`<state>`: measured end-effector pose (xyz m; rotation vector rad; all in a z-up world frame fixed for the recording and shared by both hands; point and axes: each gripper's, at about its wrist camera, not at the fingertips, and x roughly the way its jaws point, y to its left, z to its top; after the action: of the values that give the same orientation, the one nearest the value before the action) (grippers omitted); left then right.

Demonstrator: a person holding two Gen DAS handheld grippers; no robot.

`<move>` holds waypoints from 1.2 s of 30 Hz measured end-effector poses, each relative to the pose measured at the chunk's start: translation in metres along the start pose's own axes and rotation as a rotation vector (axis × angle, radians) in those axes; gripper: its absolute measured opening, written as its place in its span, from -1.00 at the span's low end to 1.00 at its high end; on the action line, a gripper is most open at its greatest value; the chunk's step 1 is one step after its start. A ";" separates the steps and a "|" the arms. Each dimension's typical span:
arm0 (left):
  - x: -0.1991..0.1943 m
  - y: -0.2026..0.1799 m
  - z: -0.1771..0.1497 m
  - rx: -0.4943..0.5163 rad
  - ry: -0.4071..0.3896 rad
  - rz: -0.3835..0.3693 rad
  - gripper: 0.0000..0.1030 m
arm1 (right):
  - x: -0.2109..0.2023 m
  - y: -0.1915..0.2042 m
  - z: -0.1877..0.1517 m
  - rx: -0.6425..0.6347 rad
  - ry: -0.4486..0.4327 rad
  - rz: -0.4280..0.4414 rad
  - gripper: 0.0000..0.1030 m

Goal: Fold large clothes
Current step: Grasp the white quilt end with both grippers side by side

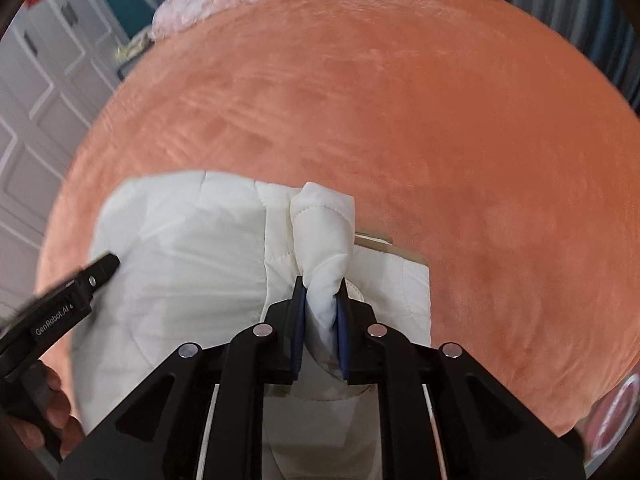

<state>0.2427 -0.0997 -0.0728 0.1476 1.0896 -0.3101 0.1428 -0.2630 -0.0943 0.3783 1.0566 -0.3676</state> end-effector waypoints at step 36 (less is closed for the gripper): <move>0.052 -0.009 -0.019 -0.009 -0.109 0.130 0.45 | 0.037 -0.004 -0.011 -0.056 -0.126 -0.002 -0.52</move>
<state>0.2456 -0.1123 -0.1273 0.1907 0.9687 -0.1940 0.1491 -0.2650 -0.1328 0.3001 0.9418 -0.3586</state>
